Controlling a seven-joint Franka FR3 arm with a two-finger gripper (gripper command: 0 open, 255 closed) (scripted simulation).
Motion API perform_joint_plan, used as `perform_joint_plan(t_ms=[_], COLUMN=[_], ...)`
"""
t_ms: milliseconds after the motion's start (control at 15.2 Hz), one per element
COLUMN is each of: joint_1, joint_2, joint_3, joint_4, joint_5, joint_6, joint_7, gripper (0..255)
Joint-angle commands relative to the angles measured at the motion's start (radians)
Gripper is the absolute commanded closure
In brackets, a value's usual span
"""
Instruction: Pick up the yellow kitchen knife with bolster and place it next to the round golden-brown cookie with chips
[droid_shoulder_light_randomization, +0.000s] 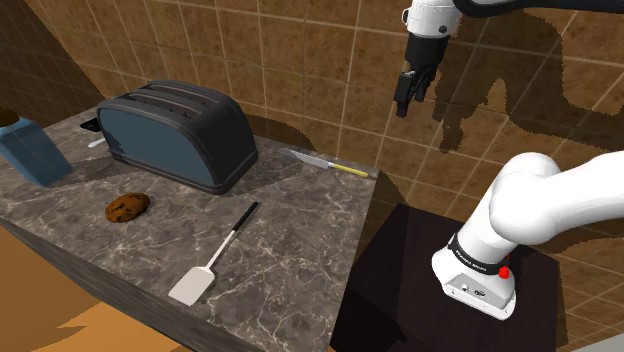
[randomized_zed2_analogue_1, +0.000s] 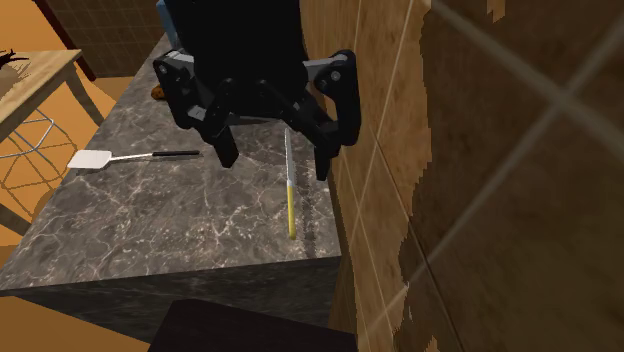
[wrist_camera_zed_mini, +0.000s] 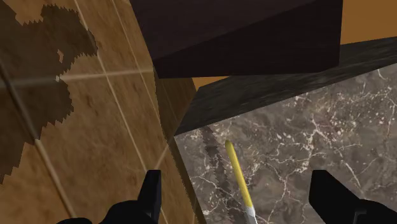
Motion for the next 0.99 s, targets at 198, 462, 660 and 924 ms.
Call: perform_joint_plan(t_ms=[198, 462, 660, 924], joint_1=[0.015, 0.032, 0.039, 0.040], joint_2=[0.045, 0.126, 0.203, 0.325], joint_3=[0.018, 0.042, 0.063, 0.093], joint_4=[-0.056, -0.112, -0.138, -0.152], joint_5=[-0.015, -0.041, -0.067, -0.116], joint_6=[0.125, 0.295, 0.422, 0.587], joint_7=[-0.009, -0.016, -0.015, -0.002], gripper=[0, 0, 0, 0])
